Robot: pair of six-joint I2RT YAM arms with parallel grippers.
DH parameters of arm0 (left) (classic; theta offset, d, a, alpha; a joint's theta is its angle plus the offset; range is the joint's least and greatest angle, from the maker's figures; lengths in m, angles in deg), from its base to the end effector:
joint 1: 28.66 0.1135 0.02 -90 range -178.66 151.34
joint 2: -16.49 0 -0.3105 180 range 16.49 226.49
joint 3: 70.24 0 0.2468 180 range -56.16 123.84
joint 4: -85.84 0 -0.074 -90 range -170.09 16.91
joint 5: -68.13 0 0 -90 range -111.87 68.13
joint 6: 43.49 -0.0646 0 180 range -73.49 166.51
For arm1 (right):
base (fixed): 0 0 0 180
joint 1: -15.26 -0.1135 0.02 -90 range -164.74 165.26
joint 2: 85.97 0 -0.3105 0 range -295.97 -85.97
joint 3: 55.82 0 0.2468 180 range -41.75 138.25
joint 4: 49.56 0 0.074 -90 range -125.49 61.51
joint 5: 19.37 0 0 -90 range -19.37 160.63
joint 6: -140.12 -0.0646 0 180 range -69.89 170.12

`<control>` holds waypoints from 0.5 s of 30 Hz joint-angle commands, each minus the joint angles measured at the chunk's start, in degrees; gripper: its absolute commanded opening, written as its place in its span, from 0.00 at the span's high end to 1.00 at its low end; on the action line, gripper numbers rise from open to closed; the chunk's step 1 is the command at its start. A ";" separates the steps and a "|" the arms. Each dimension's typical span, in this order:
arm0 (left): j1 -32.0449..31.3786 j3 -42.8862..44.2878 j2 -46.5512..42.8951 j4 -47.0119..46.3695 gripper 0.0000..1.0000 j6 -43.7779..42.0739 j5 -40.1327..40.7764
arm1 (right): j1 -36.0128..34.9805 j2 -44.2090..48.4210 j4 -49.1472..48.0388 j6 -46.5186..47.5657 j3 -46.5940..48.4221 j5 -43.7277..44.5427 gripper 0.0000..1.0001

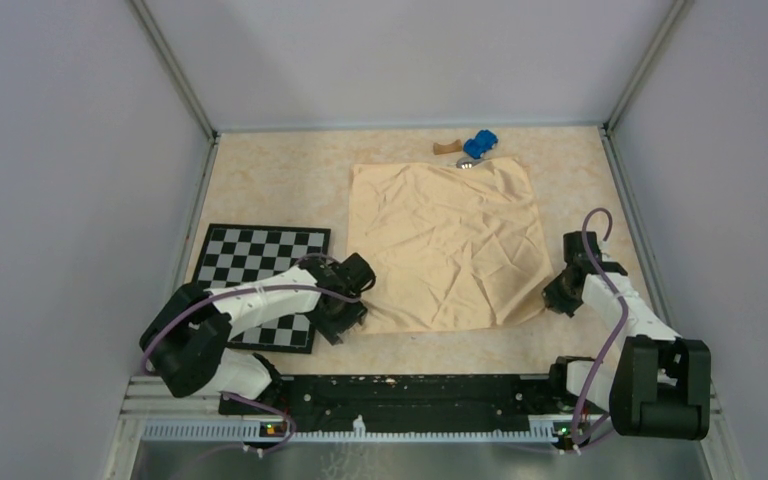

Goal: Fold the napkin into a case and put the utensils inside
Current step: Pick up the flattened napkin from the center of the board.

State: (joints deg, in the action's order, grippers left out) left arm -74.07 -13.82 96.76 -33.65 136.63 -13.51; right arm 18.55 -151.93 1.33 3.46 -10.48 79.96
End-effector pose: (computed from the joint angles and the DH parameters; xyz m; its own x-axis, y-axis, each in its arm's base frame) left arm 0.1519 -0.1407 0.1825 -0.6931 -0.7062 -0.1445 -0.7001 0.7072 -0.0986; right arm 0.1673 -0.0201 0.1795 -0.5713 0.7517 -0.3295 0.7627 0.6345 0.1251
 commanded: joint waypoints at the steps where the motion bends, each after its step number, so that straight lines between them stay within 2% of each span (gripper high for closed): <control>1: -1.14 2.82 0.21 4.09 0.34 4.31 -0.32 | 0.12 -0.84 -0.85 -0.69 -2.39 -1.91 1.00; 4: -1.14 4.14 2.20 4.24 0.33 4.03 0.23 | 0.12 -0.74 -1.10 -0.82 -2.59 -1.94 1.00; 15: -0.75 5.36 6.96 3.71 0.39 4.86 4.36 | 0.13 -1.70 -1.84 -1.03 -2.78 -2.86 1.00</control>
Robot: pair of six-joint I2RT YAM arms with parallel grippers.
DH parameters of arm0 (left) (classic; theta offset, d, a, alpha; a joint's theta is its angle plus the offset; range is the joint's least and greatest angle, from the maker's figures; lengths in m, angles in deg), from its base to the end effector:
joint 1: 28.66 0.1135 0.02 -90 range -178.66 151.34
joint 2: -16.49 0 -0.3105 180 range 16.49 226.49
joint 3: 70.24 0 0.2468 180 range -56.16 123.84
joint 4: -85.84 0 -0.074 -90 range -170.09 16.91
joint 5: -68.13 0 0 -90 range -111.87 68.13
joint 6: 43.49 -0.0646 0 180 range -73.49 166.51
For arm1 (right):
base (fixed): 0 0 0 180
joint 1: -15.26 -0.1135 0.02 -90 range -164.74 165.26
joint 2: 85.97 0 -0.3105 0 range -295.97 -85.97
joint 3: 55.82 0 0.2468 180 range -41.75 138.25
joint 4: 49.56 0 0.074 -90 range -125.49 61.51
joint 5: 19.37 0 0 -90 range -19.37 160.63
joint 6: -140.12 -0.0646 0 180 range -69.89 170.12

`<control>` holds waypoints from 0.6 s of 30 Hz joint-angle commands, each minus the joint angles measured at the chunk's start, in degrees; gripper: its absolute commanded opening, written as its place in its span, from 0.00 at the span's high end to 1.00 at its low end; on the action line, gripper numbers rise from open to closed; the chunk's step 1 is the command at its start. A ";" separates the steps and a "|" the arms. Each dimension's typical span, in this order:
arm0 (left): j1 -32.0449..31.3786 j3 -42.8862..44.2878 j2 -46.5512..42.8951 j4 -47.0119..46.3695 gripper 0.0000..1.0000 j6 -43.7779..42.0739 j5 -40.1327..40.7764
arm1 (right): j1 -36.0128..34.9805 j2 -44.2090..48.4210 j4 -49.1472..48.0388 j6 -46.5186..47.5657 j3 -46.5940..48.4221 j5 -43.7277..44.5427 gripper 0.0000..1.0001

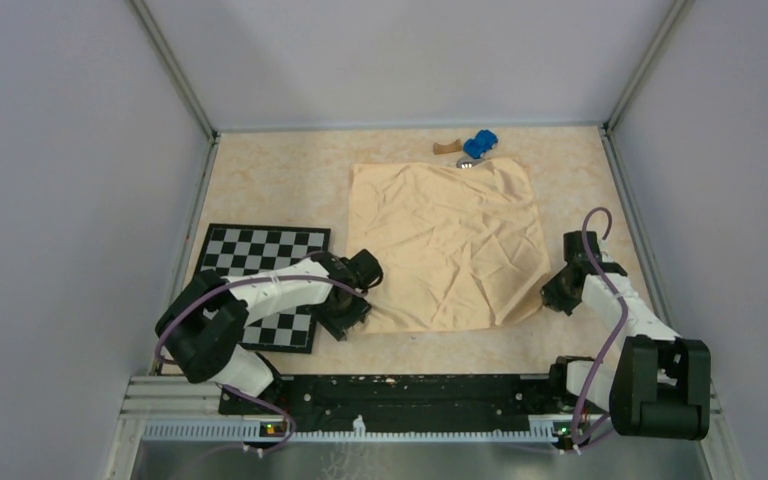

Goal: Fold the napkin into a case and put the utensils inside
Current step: Pick up the flattened napkin from the center of the board, then fold and flatten the napkin at the center of the board.

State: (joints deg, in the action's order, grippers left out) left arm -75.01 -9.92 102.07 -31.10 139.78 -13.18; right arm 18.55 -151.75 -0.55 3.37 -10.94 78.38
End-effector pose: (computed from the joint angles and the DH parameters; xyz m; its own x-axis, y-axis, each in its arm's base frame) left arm 0.1612 -0.1548 0.1800 -0.6717 -0.7257 -0.1491 -0.7295 0.6830 -0.0379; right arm 0.1698 -0.0185 0.1790 -0.5673 0.7555 -0.3276 0.7536 0.6367 0.1634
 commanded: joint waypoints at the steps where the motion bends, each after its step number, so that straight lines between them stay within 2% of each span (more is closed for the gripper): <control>1: 0.35 1.48 2.18 0.99 0.41 1.61 4.11 | 0.13 -1.89 0.11 -0.92 -2.33 -1.39 1.00; 4: 0.37 1.29 3.68 -0.07 0.45 1.58 3.45 | 0.09 -1.86 0.53 -0.90 -2.32 -1.67 1.00; 9: 0.62 -2.68 3.92 -4.58 0.73 1.44 3.29 | 0.13 -0.22 1.20 -1.05 -2.25 -2.61 1.00; 14: 0.77 -4.63 -0.97 -9.91 1.00 -2.98 5.12 | 0.11 3.07 1.74 1.34 -0.56 -4.85 1.00; 18: 0.88 -2.49 -9.02 -14.39 1.00 -13.36 5.05 | 0.10 9.92 3.22 5.71 5.38 -10.21 1.00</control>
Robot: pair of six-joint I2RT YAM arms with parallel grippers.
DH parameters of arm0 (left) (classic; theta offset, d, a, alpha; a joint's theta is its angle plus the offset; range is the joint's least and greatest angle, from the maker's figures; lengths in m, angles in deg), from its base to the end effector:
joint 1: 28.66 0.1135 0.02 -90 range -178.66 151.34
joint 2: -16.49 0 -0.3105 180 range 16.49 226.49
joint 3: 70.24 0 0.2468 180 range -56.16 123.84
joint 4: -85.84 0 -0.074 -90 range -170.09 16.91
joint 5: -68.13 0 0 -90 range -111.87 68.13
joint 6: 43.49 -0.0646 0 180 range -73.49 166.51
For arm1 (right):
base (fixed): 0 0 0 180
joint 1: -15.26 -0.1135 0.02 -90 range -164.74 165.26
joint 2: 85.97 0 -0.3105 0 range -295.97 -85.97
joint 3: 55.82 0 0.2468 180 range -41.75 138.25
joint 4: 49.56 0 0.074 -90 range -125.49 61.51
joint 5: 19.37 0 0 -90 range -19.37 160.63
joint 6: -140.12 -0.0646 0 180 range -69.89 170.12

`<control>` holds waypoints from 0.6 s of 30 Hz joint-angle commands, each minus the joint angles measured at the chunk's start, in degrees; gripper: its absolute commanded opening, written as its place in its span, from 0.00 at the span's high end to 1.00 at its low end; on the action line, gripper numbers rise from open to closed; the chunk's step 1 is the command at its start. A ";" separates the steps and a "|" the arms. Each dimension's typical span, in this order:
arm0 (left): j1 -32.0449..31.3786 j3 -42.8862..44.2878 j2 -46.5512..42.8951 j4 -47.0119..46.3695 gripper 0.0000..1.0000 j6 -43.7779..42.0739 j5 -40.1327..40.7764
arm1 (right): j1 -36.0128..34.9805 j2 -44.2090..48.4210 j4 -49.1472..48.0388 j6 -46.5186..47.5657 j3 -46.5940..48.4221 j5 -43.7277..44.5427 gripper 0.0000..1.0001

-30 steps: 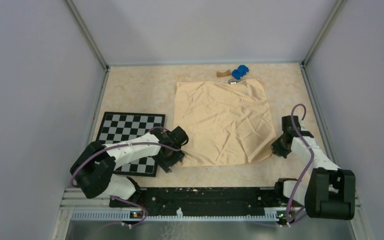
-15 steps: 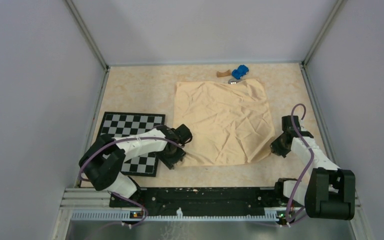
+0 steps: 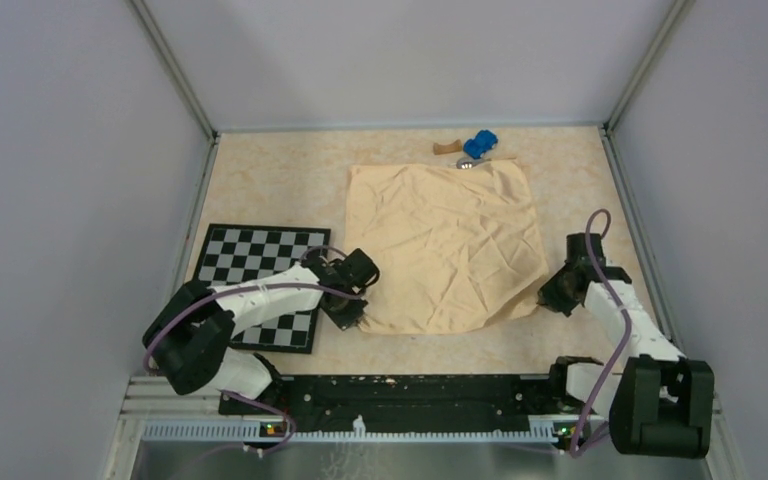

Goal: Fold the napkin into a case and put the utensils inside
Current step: Fold and flatten the napkin at the center of the board.

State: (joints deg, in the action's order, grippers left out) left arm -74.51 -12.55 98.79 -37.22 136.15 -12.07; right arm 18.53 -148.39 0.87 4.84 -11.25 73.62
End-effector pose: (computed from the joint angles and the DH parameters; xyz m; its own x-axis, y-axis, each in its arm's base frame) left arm 0.1632 -0.1524 0.1823 -0.6939 -0.6998 -0.1693 -0.6846 0.7141 -0.1459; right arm 0.1620 -0.0126 0.1844 -0.5985 0.7449 -0.2948 0.7127 0.6631 0.2289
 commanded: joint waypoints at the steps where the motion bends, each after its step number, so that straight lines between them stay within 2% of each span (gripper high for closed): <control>1: 0.31 1.15 -8.28 -9.52 1.00 -13.51 3.37 | 0.10 8.99 2.49 5.80 7.75 -7.55 1.00; 4: 0.40 4.93 -16.32 -14.72 1.00 -26.41 -0.64 | 0.07 18.00 4.09 10.27 14.76 -10.68 1.00; 9: 0.29 9.99 -30.64 -24.08 1.00 -42.48 -11.16 | 0.07 28.97 12.09 14.55 31.63 -11.95 1.00; 13: 0.29 15.56 -40.32 -31.83 1.00 -49.45 -20.89 | 0.07 34.27 17.52 15.43 45.49 -13.31 1.00; 18: 0.26 23.40 -44.99 -37.23 1.00 -52.98 -31.41 | 0.07 36.09 20.34 15.55 62.33 -14.06 1.00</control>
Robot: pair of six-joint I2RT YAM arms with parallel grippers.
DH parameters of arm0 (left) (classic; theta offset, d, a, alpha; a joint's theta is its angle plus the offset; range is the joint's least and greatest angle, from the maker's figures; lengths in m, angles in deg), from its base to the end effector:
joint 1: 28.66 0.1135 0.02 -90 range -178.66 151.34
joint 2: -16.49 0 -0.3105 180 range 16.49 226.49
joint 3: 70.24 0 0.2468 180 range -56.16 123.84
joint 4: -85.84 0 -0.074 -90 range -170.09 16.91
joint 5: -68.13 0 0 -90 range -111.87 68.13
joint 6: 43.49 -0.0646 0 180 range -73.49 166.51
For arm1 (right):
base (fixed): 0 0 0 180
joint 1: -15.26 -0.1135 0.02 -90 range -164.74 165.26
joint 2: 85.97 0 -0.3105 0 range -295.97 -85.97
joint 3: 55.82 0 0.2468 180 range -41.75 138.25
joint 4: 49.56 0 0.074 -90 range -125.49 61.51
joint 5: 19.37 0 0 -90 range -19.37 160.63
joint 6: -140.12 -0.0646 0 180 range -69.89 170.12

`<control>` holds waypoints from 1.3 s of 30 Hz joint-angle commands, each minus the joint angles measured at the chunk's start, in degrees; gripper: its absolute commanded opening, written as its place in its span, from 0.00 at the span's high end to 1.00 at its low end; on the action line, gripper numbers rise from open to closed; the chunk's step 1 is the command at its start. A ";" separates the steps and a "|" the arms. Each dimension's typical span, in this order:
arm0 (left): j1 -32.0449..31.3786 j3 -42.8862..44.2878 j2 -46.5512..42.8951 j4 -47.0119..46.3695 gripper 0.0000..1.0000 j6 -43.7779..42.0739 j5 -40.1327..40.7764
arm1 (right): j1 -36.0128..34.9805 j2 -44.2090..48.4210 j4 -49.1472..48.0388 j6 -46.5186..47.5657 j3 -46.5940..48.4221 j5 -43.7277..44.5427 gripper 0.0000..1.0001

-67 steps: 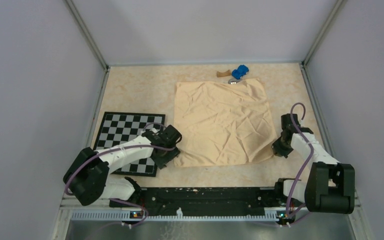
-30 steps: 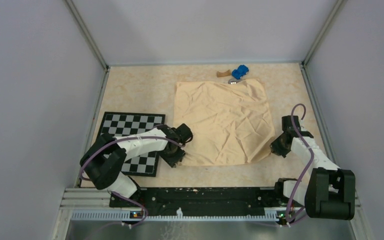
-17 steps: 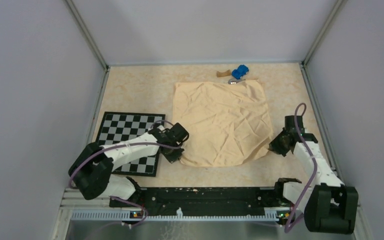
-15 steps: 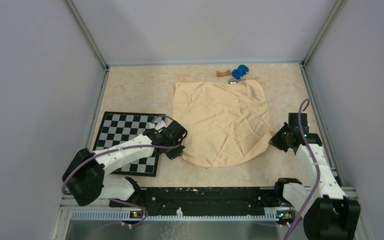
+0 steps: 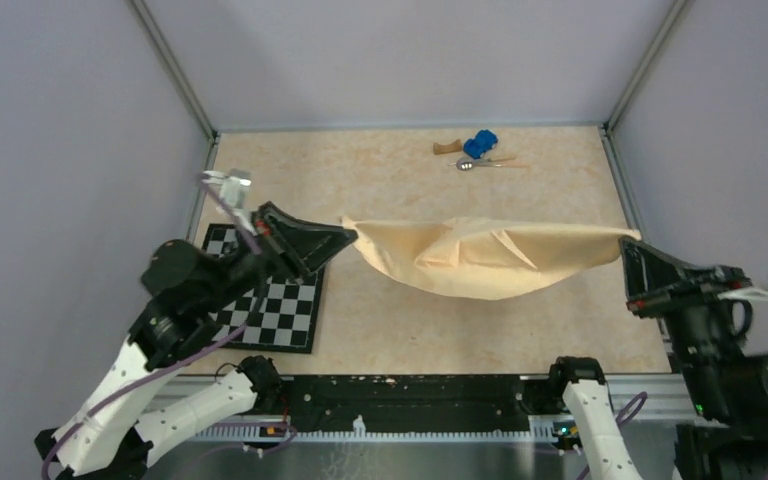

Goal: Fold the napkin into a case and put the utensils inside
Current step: Fold and flatten the napkin at the center of the board.

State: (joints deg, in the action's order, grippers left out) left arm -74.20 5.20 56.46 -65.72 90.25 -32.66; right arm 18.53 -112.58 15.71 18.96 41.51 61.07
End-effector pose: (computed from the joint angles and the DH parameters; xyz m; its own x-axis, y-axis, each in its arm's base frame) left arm 0.0750 -0.0937 0.4730 -0.5128 -0.4471 -0.7329 0.6598 0.3409 -0.6696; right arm -0.0384 0.0129 0.4986 0.0248 0.5097 -0.8600 -0.1422 0.8533 0.5016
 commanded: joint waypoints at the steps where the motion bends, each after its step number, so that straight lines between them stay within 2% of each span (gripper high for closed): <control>1: -0.01 6.71 -3.27 -9.30 1.00 -7.56 -11.24 | 0.07 -0.05 5.74 1.18 11.97 -1.46 1.00; 4: 0.00 8.41 -4.62 -9.75 1.00 -9.26 -8.78 | 0.07 -1.81 6.50 0.77 17.09 -0.24 1.00; 7: 0.00 7.56 -4.56 -9.16 1.00 -11.10 -1.21 | 0.07 -3.25 5.86 0.22 15.59 2.71 1.00; 9: -0.05 6.64 -2.79 -6.34 1.00 -10.67 6.78 | 0.08 -3.32 3.72 -0.34 10.69 5.12 1.00; 13: -0.01 3.33 3.42 -1.43 1.00 -6.33 29.37 | 0.07 -5.16 -3.11 -2.30 -1.96 7.45 1.00; 16: 0.20 3.59 12.18 -2.83 1.00 -10.11 38.92 | 0.07 -8.92 -11.36 -2.48 -11.98 8.89 1.00; 18: 1.82 4.36 18.86 -4.64 1.00 -11.53 42.27 | 0.07 -13.01 -18.21 -2.23 -17.31 10.04 1.00; 20: 5.64 5.14 25.34 -7.10 1.00 -11.86 40.21 | 0.09 -17.96 -24.99 -2.35 -21.26 11.45 1.00; 23: 13.19 5.56 34.07 -11.42 1.00 -9.33 32.34 | 0.16 -28.03 -35.46 -1.75 -25.34 12.68 1.00; 26: 18.36 4.95 43.32 -21.24 1.00 -9.32 25.99 | 0.36 -39.81 -43.65 -0.59 -25.32 13.36 1.00; 29: 21.92 8.59 54.51 -28.01 1.00 -9.44 17.20 | 0.51 -50.35 -52.08 0.29 -23.17 12.19 1.00; 33: 25.15 16.68 68.65 -30.06 1.00 -7.61 4.30 | 1.48 -63.15 -54.23 1.73 -16.77 7.98 1.00; 39: 27.77 20.17 76.52 -33.91 1.00 -6.41 -6.70 | 2.58 -72.46 -52.33 3.73 -9.79 1.81 1.00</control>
State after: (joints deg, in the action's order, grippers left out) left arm -47.86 21.22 131.71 -92.17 82.87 -28.00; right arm 20.25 -183.01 -33.20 19.85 25.06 67.32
